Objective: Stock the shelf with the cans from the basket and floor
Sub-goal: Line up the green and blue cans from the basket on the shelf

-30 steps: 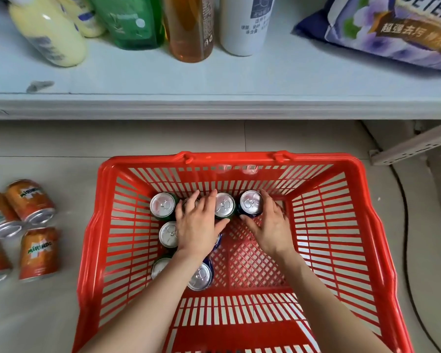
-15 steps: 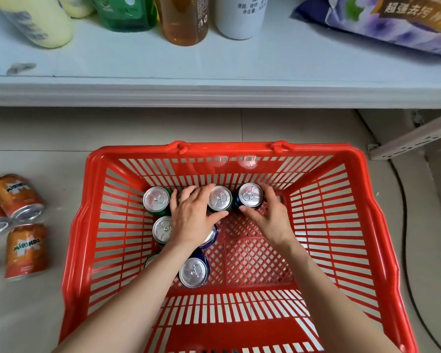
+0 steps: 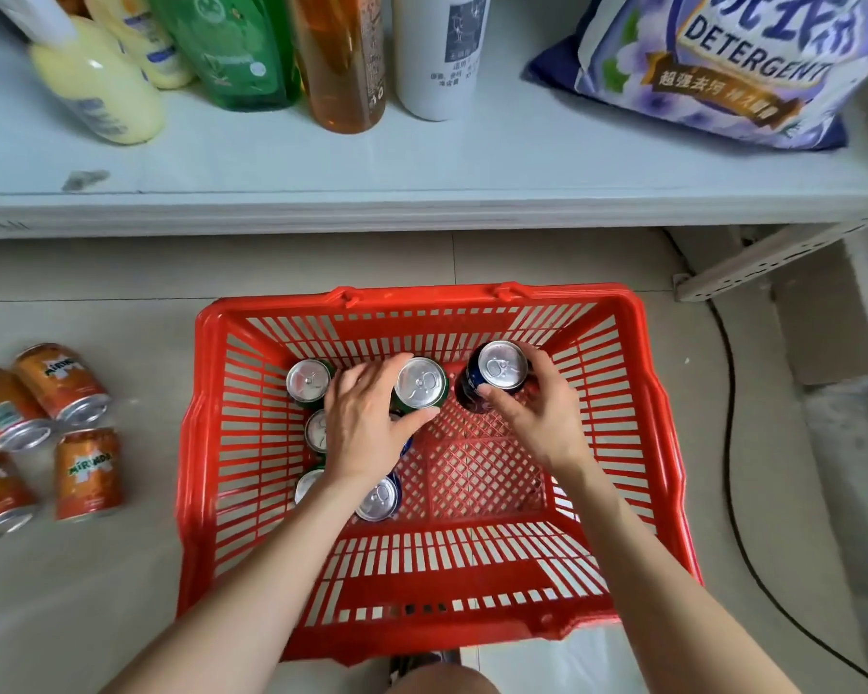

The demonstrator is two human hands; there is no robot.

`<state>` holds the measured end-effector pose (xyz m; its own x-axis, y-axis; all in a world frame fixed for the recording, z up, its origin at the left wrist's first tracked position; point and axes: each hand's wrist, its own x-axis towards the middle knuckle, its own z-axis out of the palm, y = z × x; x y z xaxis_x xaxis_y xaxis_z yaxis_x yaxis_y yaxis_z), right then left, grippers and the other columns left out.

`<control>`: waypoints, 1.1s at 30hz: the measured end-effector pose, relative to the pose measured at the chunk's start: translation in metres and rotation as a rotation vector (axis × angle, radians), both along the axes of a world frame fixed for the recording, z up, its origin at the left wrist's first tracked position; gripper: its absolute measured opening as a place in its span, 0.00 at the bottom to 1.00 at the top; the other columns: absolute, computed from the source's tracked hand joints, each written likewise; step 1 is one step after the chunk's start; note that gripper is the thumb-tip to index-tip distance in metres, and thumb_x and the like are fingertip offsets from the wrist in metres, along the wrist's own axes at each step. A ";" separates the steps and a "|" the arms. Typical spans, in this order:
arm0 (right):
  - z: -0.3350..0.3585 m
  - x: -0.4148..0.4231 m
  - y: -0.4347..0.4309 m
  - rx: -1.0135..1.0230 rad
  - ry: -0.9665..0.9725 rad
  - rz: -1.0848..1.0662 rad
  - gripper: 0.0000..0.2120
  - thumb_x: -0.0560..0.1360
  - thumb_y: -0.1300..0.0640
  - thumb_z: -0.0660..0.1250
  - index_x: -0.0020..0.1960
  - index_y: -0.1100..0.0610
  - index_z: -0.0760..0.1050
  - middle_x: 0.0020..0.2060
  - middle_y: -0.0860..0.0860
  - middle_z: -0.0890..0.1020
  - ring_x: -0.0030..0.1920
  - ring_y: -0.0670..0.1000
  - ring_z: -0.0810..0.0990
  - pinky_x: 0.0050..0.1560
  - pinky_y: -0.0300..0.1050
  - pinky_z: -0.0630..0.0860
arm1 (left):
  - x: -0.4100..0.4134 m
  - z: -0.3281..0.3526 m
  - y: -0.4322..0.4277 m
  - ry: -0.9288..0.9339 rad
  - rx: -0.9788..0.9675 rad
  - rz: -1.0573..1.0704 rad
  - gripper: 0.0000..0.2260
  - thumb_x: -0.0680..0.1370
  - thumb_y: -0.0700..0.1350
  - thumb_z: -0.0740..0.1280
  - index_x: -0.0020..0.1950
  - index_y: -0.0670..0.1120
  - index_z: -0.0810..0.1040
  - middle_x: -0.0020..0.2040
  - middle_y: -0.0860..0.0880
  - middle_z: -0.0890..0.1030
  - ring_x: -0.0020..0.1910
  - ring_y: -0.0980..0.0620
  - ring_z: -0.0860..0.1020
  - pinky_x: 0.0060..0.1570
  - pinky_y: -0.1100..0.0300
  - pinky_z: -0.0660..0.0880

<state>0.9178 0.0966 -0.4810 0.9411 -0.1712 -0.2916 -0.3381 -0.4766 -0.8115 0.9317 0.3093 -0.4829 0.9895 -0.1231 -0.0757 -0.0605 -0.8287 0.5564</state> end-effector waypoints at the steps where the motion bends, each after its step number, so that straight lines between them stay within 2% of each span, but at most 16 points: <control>1: 0.012 -0.002 0.000 -0.003 -0.004 -0.010 0.33 0.70 0.45 0.75 0.71 0.52 0.67 0.60 0.40 0.76 0.60 0.39 0.75 0.62 0.39 0.74 | -0.001 0.014 0.000 0.003 -0.015 0.004 0.26 0.69 0.61 0.72 0.64 0.53 0.74 0.57 0.56 0.80 0.57 0.50 0.73 0.57 0.50 0.68; 3: 0.038 -0.006 -0.001 -0.002 -0.014 -0.028 0.32 0.70 0.47 0.75 0.70 0.51 0.68 0.55 0.32 0.73 0.55 0.30 0.75 0.57 0.30 0.73 | -0.004 0.043 0.000 0.010 -0.052 0.000 0.26 0.69 0.60 0.72 0.64 0.53 0.74 0.57 0.56 0.80 0.57 0.50 0.73 0.56 0.52 0.68; 5: 0.068 -0.011 -0.001 -0.002 -0.029 -0.039 0.30 0.70 0.48 0.76 0.69 0.51 0.70 0.52 0.29 0.73 0.53 0.25 0.73 0.52 0.26 0.74 | -0.008 0.074 0.001 0.004 -0.076 -0.001 0.26 0.68 0.58 0.73 0.64 0.52 0.74 0.57 0.55 0.81 0.56 0.50 0.74 0.56 0.53 0.68; 8: 0.119 -0.018 0.000 0.014 -0.054 -0.072 0.27 0.70 0.51 0.77 0.65 0.49 0.72 0.52 0.32 0.76 0.53 0.28 0.75 0.53 0.31 0.76 | -0.016 0.122 0.005 0.004 -0.113 0.010 0.27 0.68 0.56 0.74 0.64 0.50 0.75 0.58 0.54 0.80 0.55 0.50 0.73 0.55 0.52 0.70; 10: 0.154 -0.023 0.001 0.028 -0.067 -0.089 0.26 0.69 0.52 0.78 0.64 0.48 0.72 0.52 0.33 0.78 0.54 0.31 0.77 0.52 0.30 0.76 | -0.022 0.156 0.008 0.008 -0.124 0.006 0.27 0.68 0.56 0.74 0.64 0.50 0.75 0.59 0.54 0.80 0.55 0.51 0.73 0.54 0.53 0.71; 12: 0.190 -0.028 0.002 0.024 -0.081 -0.096 0.25 0.68 0.52 0.78 0.63 0.45 0.73 0.51 0.33 0.79 0.53 0.33 0.78 0.51 0.30 0.76 | -0.028 0.191 0.011 -0.005 -0.134 0.002 0.27 0.68 0.58 0.73 0.64 0.51 0.74 0.60 0.55 0.80 0.55 0.51 0.74 0.53 0.54 0.71; 15: 0.244 -0.034 0.005 0.021 -0.091 -0.092 0.25 0.67 0.52 0.79 0.60 0.40 0.73 0.48 0.32 0.81 0.51 0.36 0.80 0.52 0.36 0.79 | -0.040 0.244 0.019 -0.020 -0.132 0.016 0.26 0.68 0.59 0.72 0.64 0.53 0.75 0.59 0.57 0.79 0.53 0.53 0.73 0.52 0.60 0.68; 17: 0.278 -0.038 0.007 0.028 -0.108 -0.085 0.25 0.66 0.52 0.79 0.60 0.43 0.74 0.49 0.34 0.81 0.52 0.37 0.81 0.54 0.42 0.80 | -0.047 0.279 0.024 -0.024 -0.138 0.035 0.26 0.68 0.59 0.72 0.63 0.54 0.75 0.59 0.58 0.79 0.52 0.53 0.72 0.51 0.64 0.65; 19: 0.311 -0.044 0.010 0.052 -0.123 -0.078 0.25 0.66 0.52 0.79 0.61 0.47 0.76 0.51 0.38 0.82 0.53 0.39 0.81 0.57 0.47 0.79 | -0.054 0.313 0.028 -0.022 -0.150 0.060 0.26 0.67 0.59 0.73 0.63 0.55 0.74 0.58 0.58 0.79 0.51 0.53 0.72 0.50 0.62 0.66; 21: 0.344 -0.049 0.014 0.077 -0.142 -0.067 0.25 0.65 0.53 0.80 0.60 0.47 0.76 0.52 0.40 0.83 0.54 0.41 0.81 0.59 0.50 0.78 | -0.059 0.348 0.031 -0.042 -0.147 0.071 0.26 0.67 0.59 0.73 0.64 0.55 0.74 0.59 0.59 0.79 0.51 0.53 0.72 0.49 0.60 0.67; 25: 0.409 -0.063 0.021 0.086 -0.164 -0.056 0.26 0.65 0.53 0.81 0.56 0.37 0.73 0.51 0.40 0.82 0.53 0.43 0.82 0.59 0.51 0.78 | -0.069 0.417 0.036 -0.063 -0.138 0.069 0.27 0.67 0.58 0.74 0.65 0.55 0.74 0.60 0.58 0.79 0.52 0.50 0.73 0.50 0.54 0.71; 30: 0.481 -0.083 0.030 0.082 -0.198 -0.049 0.26 0.65 0.54 0.80 0.56 0.38 0.73 0.52 0.42 0.82 0.53 0.43 0.81 0.58 0.48 0.78 | -0.082 0.494 0.044 -0.118 -0.119 0.018 0.27 0.67 0.58 0.75 0.64 0.52 0.75 0.58 0.56 0.80 0.52 0.50 0.74 0.48 0.55 0.71; 33: 0.521 -0.096 0.036 0.082 -0.223 -0.045 0.25 0.65 0.54 0.80 0.58 0.42 0.74 0.52 0.40 0.81 0.53 0.39 0.80 0.56 0.39 0.76 | -0.093 0.535 0.048 -0.115 -0.131 0.006 0.27 0.67 0.58 0.74 0.64 0.55 0.74 0.58 0.58 0.79 0.50 0.52 0.72 0.48 0.54 0.70</control>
